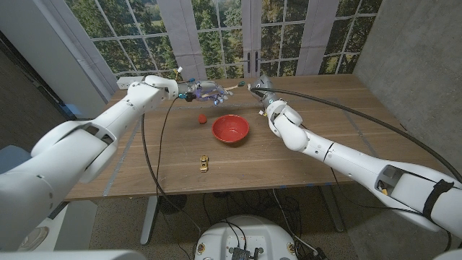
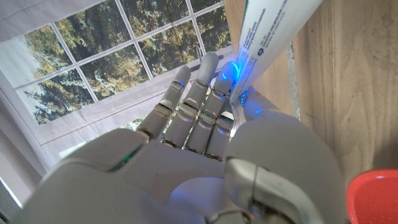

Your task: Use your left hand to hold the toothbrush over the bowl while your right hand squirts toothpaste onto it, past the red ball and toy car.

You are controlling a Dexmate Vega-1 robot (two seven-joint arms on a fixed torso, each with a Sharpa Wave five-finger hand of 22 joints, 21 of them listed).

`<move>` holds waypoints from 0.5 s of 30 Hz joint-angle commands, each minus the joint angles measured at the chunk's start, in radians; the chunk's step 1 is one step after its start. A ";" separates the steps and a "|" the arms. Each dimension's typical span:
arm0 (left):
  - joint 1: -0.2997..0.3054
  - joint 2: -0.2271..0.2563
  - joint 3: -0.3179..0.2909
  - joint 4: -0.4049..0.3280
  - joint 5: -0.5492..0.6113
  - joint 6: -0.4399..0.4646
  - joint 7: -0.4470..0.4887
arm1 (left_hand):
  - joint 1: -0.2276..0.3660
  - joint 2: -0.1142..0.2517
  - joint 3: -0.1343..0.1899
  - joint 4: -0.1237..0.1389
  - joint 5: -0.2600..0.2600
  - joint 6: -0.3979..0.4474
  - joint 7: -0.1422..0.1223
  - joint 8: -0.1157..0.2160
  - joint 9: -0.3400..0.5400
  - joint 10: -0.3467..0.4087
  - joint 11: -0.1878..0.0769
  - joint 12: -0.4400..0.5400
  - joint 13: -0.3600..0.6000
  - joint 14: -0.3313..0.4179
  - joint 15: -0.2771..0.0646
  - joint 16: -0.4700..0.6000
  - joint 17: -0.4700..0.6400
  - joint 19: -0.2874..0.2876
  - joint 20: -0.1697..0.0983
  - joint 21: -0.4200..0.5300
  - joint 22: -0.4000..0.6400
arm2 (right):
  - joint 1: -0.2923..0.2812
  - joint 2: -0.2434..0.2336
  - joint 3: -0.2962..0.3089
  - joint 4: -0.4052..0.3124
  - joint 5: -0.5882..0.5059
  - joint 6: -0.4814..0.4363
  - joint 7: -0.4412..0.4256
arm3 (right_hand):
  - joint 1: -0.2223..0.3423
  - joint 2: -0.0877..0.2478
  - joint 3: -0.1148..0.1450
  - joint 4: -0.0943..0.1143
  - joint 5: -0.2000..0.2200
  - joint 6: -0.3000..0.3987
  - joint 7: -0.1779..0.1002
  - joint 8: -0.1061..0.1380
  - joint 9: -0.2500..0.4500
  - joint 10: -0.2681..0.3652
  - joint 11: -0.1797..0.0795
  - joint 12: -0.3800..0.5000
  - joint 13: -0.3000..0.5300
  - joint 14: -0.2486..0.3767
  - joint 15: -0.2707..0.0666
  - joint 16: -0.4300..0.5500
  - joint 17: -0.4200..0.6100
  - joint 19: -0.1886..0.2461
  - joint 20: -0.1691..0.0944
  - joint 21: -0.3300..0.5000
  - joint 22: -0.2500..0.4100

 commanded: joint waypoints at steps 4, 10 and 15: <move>0.005 0.011 0.000 -0.014 -0.001 0.009 -0.006 | 0.006 0.015 0.038 0.040 0.001 0.040 0.040 -0.001 0.005 0.084 -0.084 -0.002 0.002 0.121 -0.122 -0.003 0.005 -0.005 -0.145 -0.001 -0.001 | -0.019 0.029 0.037 0.056 0.105 -0.160 -0.141 | 0.061 0.067 0.013 0.006 -0.009 -0.018 0.002 -0.013 -0.002 -0.009 -0.003 -0.002 -0.007 0.011 -0.091 -0.005 0.012 0.004 -0.060 0.017 0.001; 0.004 0.012 0.001 -0.015 0.001 0.005 -0.009 | 0.004 0.016 0.037 0.041 0.001 0.039 0.040 -0.001 0.006 0.083 -0.081 -0.002 0.004 0.122 -0.122 -0.004 0.006 -0.005 -0.145 -0.001 -0.002 | -0.031 0.039 0.038 0.056 0.139 -0.210 -0.190 | 0.057 0.068 0.017 0.013 -0.013 -0.026 -0.003 -0.020 -0.004 -0.011 -0.004 -0.008 -0.018 0.011 -0.091 -0.010 0.017 0.013 -0.055 0.025 0.001; 0.004 0.015 0.001 -0.019 0.000 0.007 -0.012 | 0.004 0.016 0.037 0.041 0.001 0.039 0.040 0.000 0.008 0.082 -0.084 -0.002 0.005 0.121 -0.122 -0.005 0.007 -0.005 -0.145 0.000 -0.001 | -0.043 0.056 0.047 0.061 0.189 -0.254 -0.247 | 0.051 0.068 0.025 0.022 -0.017 -0.033 0.000 -0.027 -0.006 -0.006 -0.001 -0.017 -0.041 0.010 -0.091 -0.021 0.017 0.032 -0.043 0.039 -0.001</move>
